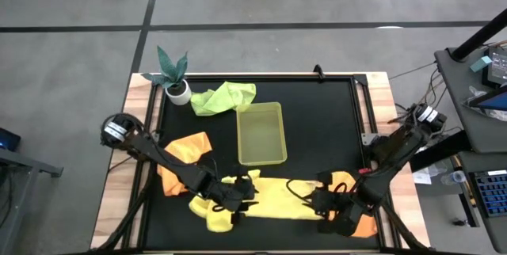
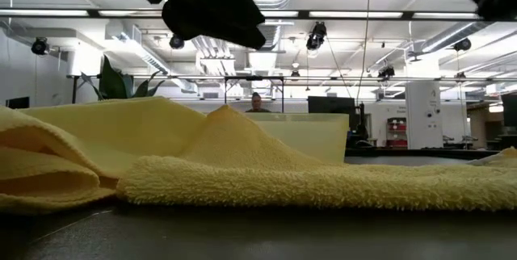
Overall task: Fold microfiber towels
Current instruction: Fold the top yellow microfiber cloth
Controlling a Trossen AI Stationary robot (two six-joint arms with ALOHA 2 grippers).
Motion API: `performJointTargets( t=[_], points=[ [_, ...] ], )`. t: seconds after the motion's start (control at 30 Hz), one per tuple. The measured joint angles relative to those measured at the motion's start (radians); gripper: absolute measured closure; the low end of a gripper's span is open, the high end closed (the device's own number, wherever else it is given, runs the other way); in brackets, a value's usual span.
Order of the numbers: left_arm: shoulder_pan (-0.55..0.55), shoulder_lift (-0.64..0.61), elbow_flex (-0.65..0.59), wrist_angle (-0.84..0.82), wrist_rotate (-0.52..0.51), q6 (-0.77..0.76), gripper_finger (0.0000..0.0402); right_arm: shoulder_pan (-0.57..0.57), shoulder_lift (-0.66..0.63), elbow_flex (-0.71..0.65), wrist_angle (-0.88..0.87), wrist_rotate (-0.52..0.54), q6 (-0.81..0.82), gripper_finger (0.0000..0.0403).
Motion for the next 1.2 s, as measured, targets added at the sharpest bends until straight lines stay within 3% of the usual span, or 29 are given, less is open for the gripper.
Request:
performJointTargets(
  t=[0.27,0.5,0.77,1.03,1.2],
  points=[
    [-0.006,0.017,0.000,0.003,-0.047,0.000,0.0261,-0.012,0.169,-0.002,-0.071,-0.004,0.111,0.0328],
    [-0.008,0.019,-0.016,0.000,-0.049,-0.008,0.0261,-0.056,0.275,-0.002,-0.157,-0.097,0.097,0.0329],
    [-0.029,0.019,-0.039,-0.180,-0.048,-0.129,0.0261,-0.091,0.229,-0.005,-0.390,-0.123,0.029,0.0329],
    [-0.030,0.018,-0.166,-0.268,-0.039,-0.335,0.0261,-0.101,0.133,-0.004,-0.363,-0.115,-0.019,0.0329],
    [-0.032,0.005,-0.189,-0.398,-0.006,-0.437,0.0261,-0.109,0.119,-0.021,-0.174,-0.098,-0.075,0.0329]
  ],
)
